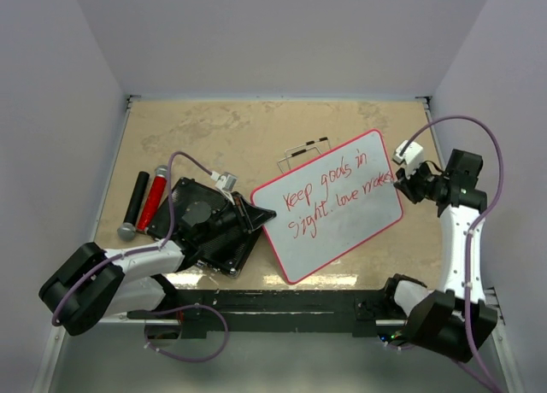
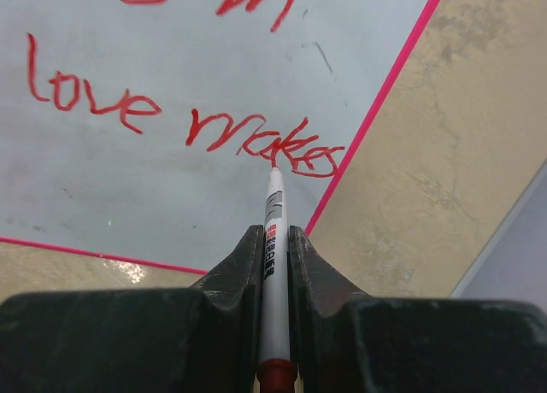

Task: Write a sentence on the whiteboard
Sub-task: Pick up the sentence from the whiteboard, then move the whiteboard to the center of the board.

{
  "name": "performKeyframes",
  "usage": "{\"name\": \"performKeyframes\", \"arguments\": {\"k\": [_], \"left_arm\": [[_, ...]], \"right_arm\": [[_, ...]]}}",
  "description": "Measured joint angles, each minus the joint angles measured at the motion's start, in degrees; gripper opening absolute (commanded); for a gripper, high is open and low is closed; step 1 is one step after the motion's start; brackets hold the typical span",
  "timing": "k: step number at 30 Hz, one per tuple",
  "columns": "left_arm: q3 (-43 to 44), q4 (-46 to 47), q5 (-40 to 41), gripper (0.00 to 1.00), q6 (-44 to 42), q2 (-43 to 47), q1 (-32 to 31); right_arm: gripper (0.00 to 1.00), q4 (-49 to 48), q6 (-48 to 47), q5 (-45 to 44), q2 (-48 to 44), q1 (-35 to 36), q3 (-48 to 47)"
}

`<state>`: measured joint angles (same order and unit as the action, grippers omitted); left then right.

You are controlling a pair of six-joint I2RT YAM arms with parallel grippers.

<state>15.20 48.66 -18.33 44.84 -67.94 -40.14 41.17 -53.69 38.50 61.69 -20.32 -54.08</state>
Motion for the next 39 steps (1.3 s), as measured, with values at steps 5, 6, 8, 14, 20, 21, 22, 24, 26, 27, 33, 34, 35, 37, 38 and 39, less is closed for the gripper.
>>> {"name": "performKeyframes", "arguments": {"k": [5, 6, 8, 14, 20, 21, 22, 24, 26, 27, 33, 34, 35, 37, 38, 39], "left_arm": [[0.0, 2.1, -0.3, 0.00, 0.4, -1.9, 0.0], [-0.1, 2.6, -0.3, 0.00, 0.6, -2.1, 0.0], [-0.3, 3.2, -0.3, 0.00, 0.7, -2.2, 0.0], [-0.7, 1.1, -0.3, 0.00, 0.0, 0.8, -0.1], [0.6, -3.8, -0.7, 0.00, -2.5, 4.0, -0.2], [1.2, -4.5, -0.8, 0.00, -3.1, 4.1, -0.2], [1.9, -5.5, -1.1, 0.00, -3.7, 4.2, -0.1], [3.5, -7.3, -1.9, 0.00, -5.1, 4.2, 0.0], [4.9, -8.6, -2.5, 0.00, -6.1, 4.0, 0.1], [5.5, -9.2, -2.8, 0.00, -6.5, 3.9, 0.3], [10.6, -12.8, -4.8, 0.00, -7.0, 1.4, 0.9], [11.5, -13.3, -5.1, 0.00, -7.0, 0.9, 0.9], [12.3, -13.7, -5.3, 0.00, -6.9, 0.4, 0.9], [13.6, -14.3, -5.6, 0.00, -6.8, -0.6, 0.9], [14.1, -14.5, -5.7, 0.00, -6.6, -1.0, 0.9], [14.7, -14.8, -5.9, 0.00, -6.4, -1.6, 1.0]], "right_arm": [[0.00, 3.6, 0.0, 3.0, -8.8, 0.0, -4.2], [0.00, 4.0, 0.0, 4.0, -10.0, 0.0, -4.6], [0.00, 4.8, 0.3, 6.3, -11.8, 0.0, -4.7], [0.00, 4.8, 3.2, 13.8, -12.0, 0.0, -4.4], [0.00, 5.2, 4.1, 19.6, -12.0, 0.0, -2.9], [0.00, 5.5, 4.0, 19.8, -12.1, 0.0, -2.9], [0.00, 5.9, 3.8, 20.2, -12.4, 0.0, -2.9], [0.00, 6.6, 3.2, 21.1, -13.2, 0.0, -2.9], [0.00, 8.6, 1.7, 21.5, -13.9, 0.0, -3.3], [0.00, 9.9, 0.8, 21.7, -14.1, 0.0, -3.7], [0.00, 16.0, -2.8, 24.6, -13.7, 0.0, -8.5], [0.00, 16.5, -2.9, 25.2, -13.5, 0.0, -9.3], [0.00, 17.0, -3.0, 25.9, -13.4, 0.0, -10.2], [0.00, 17.6, -3.1, 26.7, -13.1, 0.0, -11.3], [0.00, 18.0, -3.4, 27.0, -12.9, 0.0, -11.5], [0.00, 18.5, -3.9, 27.2, -12.9, 0.0, -11.6]]}}
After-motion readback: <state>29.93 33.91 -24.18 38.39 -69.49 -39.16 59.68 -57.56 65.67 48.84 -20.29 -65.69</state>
